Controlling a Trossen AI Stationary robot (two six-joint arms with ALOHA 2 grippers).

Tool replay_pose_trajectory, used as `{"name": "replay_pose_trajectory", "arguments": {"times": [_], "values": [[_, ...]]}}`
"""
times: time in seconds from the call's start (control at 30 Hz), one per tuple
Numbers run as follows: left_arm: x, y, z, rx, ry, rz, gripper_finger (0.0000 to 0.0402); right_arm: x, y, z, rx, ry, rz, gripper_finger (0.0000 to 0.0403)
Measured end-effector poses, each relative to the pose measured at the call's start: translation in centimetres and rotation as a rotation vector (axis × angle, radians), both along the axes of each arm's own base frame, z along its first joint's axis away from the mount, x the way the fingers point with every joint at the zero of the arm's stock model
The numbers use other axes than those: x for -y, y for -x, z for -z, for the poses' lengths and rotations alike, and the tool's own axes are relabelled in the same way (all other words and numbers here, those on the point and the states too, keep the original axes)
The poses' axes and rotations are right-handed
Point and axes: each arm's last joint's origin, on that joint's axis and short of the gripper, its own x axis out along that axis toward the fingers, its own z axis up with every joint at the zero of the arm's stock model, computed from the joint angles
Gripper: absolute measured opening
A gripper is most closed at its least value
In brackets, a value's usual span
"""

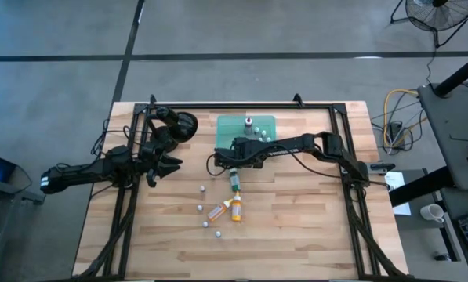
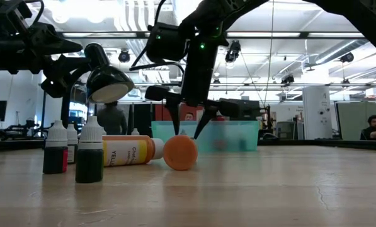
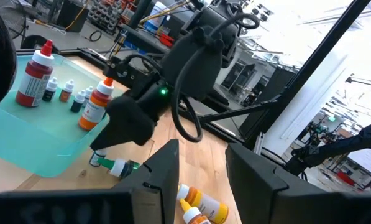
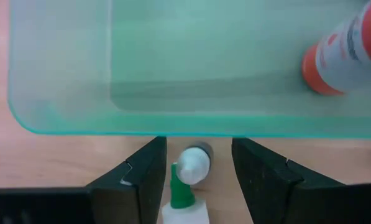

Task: Pick & Place food coloring
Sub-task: Put the small blue food coloring bottle into the bin

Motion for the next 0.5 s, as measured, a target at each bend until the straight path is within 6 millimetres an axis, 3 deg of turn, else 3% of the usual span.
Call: {"name": "replay_pose_trajectory", "arguments": {"times": [0.3,0.5], "values": [[0.0,0.0,0.0,0.0,0.0,0.0,0.0106,0.42,0.0,0.0,-0.007,-0.001,-0.021,0.0171],[0.0,0.0,0.01,0.0,0.0,0.0,0.0106,0.32,0.0,0.01,-0.007,-0.008,-0.023,0.015]]}}
